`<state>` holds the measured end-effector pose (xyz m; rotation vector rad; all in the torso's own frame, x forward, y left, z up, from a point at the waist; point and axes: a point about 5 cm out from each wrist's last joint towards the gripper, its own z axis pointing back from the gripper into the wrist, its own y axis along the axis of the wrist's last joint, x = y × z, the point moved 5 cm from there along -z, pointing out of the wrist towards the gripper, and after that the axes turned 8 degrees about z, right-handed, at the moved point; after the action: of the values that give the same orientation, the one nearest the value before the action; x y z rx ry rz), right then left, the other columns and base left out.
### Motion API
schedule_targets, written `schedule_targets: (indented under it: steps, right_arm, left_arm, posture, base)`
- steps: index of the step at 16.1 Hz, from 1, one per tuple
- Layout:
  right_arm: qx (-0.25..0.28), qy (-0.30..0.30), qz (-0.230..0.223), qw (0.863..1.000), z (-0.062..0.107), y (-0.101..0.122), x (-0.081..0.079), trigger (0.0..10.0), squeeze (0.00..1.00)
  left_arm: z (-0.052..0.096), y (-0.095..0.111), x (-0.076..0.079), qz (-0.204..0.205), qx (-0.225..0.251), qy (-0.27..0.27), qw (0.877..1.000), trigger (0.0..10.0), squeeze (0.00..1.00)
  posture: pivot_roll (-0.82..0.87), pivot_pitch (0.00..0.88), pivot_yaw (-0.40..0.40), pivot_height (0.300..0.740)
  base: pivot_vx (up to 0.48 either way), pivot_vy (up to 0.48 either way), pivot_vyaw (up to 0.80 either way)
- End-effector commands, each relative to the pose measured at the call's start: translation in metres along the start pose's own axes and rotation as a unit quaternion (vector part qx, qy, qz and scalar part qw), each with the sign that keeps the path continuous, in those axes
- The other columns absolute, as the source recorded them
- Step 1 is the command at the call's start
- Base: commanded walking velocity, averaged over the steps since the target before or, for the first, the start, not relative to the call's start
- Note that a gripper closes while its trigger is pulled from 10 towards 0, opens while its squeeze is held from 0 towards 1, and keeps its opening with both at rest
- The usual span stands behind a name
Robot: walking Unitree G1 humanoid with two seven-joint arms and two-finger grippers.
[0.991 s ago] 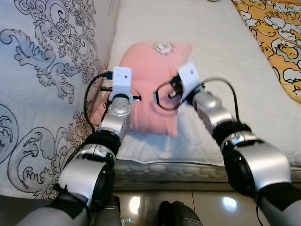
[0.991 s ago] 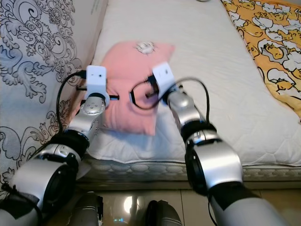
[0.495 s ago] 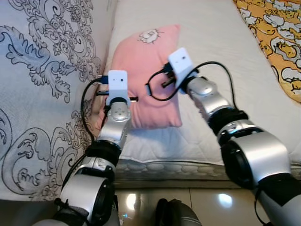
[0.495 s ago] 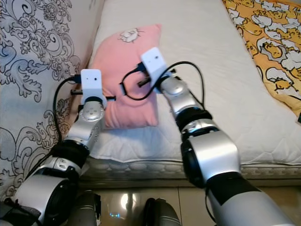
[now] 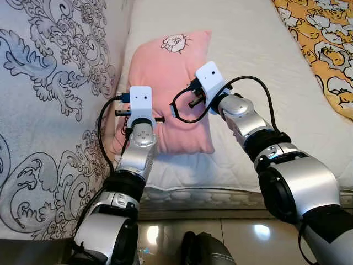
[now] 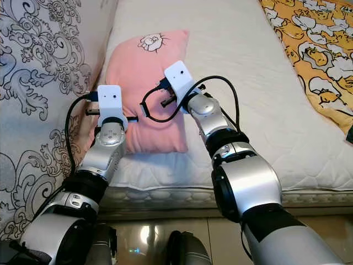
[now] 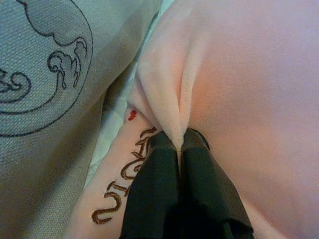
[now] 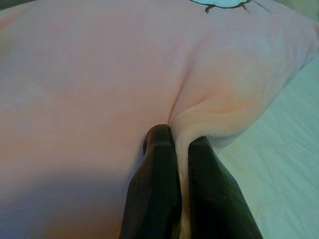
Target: Clean up the room
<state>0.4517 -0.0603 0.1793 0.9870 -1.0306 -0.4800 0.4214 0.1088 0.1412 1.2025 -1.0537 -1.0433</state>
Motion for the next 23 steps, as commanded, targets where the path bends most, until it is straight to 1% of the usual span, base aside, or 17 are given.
schedule_targets:
  steps: [1,2,3,4,8,11,12,13,14,16,20,22,23]
  right_arm:
    - [-0.015,-0.020,0.004,1.000,0.005,-0.010,0.015,0.0,0.00]
    - [-0.017,-0.023,0.004,1.000,0.006,-0.011,0.016,0.0,0.00]
    - [-0.020,-0.029,0.005,0.999,0.007,-0.013,0.019,0.0,0.00]
    - [-0.026,-0.037,0.011,0.999,0.007,-0.015,0.021,10.0,0.00]
    - [-0.028,-0.040,0.012,0.999,0.007,-0.015,0.022,10.0,0.00]
    - [-0.028,-0.044,0.013,0.999,0.008,-0.014,0.024,10.0,0.00]
    - [-0.024,-0.054,0.011,0.998,0.008,-0.011,0.029,10.0,0.00]
    - [-0.016,-0.069,-0.009,0.997,0.008,-0.007,0.035,10.0,0.35]
    - [-0.015,-0.076,-0.020,0.997,0.009,-0.007,0.038,10.0,1.00]
    - [-0.019,-0.082,-0.026,0.996,0.010,-0.010,0.039,10.0,1.00]
    - [-0.034,-0.092,-0.028,0.995,0.013,-0.019,0.042,10.0,1.00]
    - [-0.033,-0.094,-0.030,0.995,0.013,-0.019,0.044,10.0,1.00]
    - [-0.027,-0.101,-0.029,0.994,0.014,-0.016,0.048,10.0,1.00]
  left_arm:
    - [0.007,-0.023,0.009,-0.005,-0.044,-0.014,0.999,10.0,0.00]
    - [0.007,-0.022,0.008,-0.005,-0.044,-0.011,0.999,10.0,0.00]
    - [0.006,-0.021,0.006,-0.005,-0.042,-0.004,0.999,10.0,1.00]
    - [0.005,-0.020,0.004,-0.003,-0.042,-0.002,0.999,10.0,1.00]
    - [0.006,-0.014,0.004,0.008,-0.037,0.001,0.999,10.0,1.00]
    - [0.006,-0.003,0.008,0.025,-0.020,-0.004,0.999,10.0,1.00]
    - [0.006,0.009,0.013,0.029,0.004,-0.014,0.999,10.0,1.00]
    - [0.006,0.014,0.013,0.025,0.013,-0.013,1.000,10.0,1.00]
    - [0.005,0.012,0.011,0.024,0.009,-0.009,1.000,10.0,1.00]
    - [0.004,0.009,0.007,0.021,0.003,-0.004,1.000,10.0,1.00]
    - [0.003,0.009,0.008,0.018,0.001,-0.005,1.000,10.0,1.00]
    - [0.002,0.011,0.009,0.017,0.002,-0.006,1.000,10.0,1.00]
    - [0.002,0.014,0.010,0.018,0.006,-0.008,1.000,10.0,1.00]
  posture:
    - [0.22,0.215,-0.158,0.710]
    - [0.22,0.215,-0.158,0.710]
    - [0.22,0.215,-0.158,0.710]
    - [0.22,0.216,-0.155,0.710]
    - [0.22,0.216,-0.153,0.710]
    - [0.22,0.215,-0.153,0.710]
    - [0.22,0.213,-0.153,0.710]
    - [0.22,0.212,-0.152,0.710]
    - [0.22,0.211,-0.151,0.710]
    - [0.22,0.208,-0.149,0.710]
    - [0.21,0.202,-0.141,0.710]
    - [0.21,0.197,-0.140,0.710]
    - [0.21,0.193,-0.140,0.710]
  base:
    - [0.000,0.000,0.00]
    - [0.000,0.000,0.00]
    - [0.000,0.000,0.00]
    - [0.000,0.000,0.00]
    - [0.000,0.000,0.00]
    - [0.000,0.000,0.00]
    - [0.000,0.000,0.00]
    - [0.000,0.000,0.00]
    - [0.000,0.000,0.00]
    - [0.000,0.000,0.00]
    - [0.000,0.000,0.00]
    - [0.000,0.000,0.00]
    - [0.000,0.000,0.00]
